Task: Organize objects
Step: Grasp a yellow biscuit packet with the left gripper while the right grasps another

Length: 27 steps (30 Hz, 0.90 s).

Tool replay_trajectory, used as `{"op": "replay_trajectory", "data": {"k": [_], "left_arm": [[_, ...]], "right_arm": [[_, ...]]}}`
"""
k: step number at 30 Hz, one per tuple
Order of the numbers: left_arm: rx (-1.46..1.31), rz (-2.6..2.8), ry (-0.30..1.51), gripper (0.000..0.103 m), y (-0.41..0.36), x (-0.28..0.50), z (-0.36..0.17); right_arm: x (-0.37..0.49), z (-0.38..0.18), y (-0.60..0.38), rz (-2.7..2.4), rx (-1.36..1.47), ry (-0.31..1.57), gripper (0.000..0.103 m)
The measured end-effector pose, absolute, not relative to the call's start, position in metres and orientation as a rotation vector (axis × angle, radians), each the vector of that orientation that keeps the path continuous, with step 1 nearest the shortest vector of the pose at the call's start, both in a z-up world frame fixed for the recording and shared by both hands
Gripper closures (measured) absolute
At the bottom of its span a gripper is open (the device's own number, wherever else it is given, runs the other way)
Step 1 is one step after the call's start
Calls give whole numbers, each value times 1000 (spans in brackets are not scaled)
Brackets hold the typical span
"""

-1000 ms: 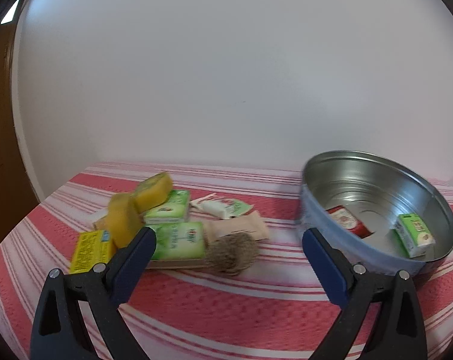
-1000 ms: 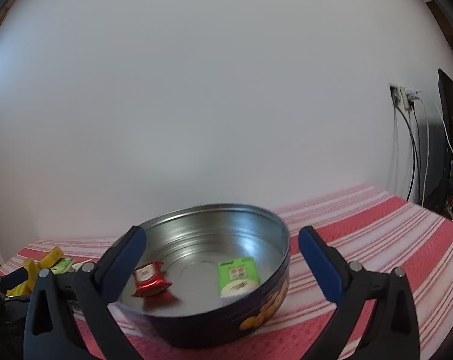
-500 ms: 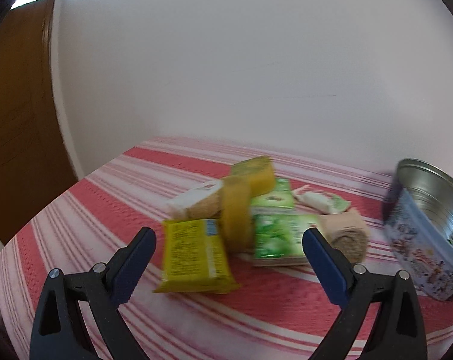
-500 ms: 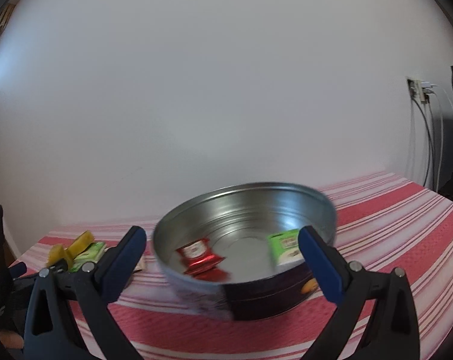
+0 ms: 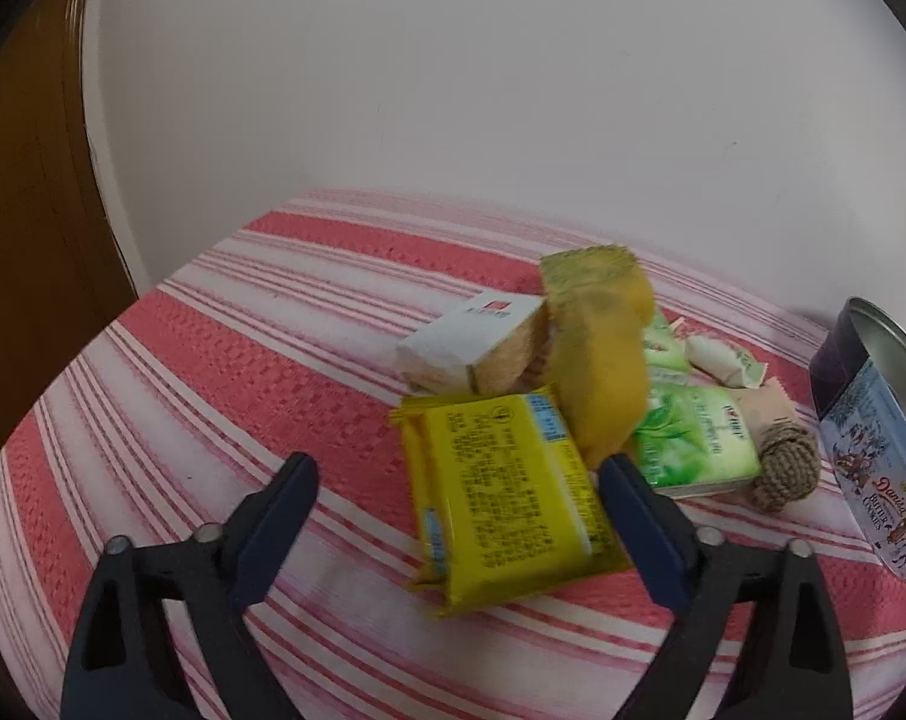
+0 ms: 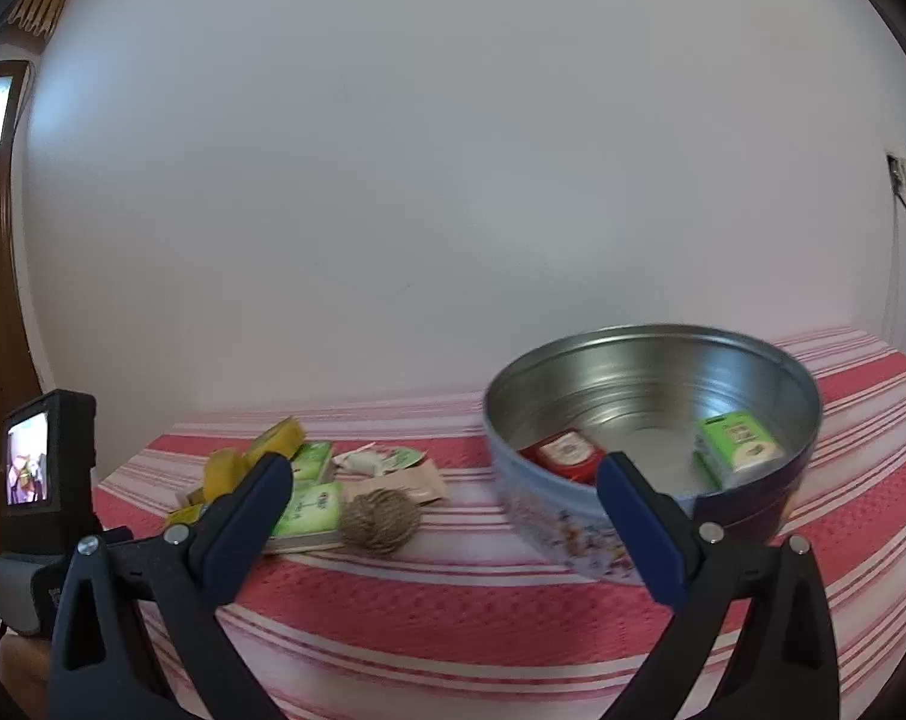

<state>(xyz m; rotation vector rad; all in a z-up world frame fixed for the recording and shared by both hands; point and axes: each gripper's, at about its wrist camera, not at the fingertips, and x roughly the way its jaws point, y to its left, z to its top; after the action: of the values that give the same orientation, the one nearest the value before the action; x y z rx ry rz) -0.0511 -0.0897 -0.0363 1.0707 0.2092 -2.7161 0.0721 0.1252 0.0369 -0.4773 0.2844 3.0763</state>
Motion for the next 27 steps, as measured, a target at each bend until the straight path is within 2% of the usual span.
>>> {"op": "replay_trajectory", "data": {"k": [1, 3, 5, 11, 20, 23, 25, 27], "left_arm": [[1087, -2725, 230, 19, -95, -52, -38], [1118, -2737, 259, 44, -102, -55, -42], [1158, -2765, 299, 50, -108, -57, -45], [1131, -2806, 297, 51, -118, -54, -42], [921, -2768, 125, 51, -148, -45, -27], [913, -2723, 139, 51, -168, -47, -29], [902, -2692, 156, 51, -180, -47, -28], [892, -2667, 168, 51, -187, -48, -27]], "right_arm": [[70, 36, 122, 3082, -488, 287, 0], [67, 34, 115, 3088, -505, 289, 0], [64, 34, 110, 3092, -523, 289, 0], [54, 30, 93, 3105, -588, 267, 0], [36, 23, 64, 3152, -737, 196, 0], [22, 17, 44, 3186, -868, 170, 8], [9, 10, 27, 3207, -986, 147, 17], [-3, 3, 10, 3225, -1103, 138, 20]]}}
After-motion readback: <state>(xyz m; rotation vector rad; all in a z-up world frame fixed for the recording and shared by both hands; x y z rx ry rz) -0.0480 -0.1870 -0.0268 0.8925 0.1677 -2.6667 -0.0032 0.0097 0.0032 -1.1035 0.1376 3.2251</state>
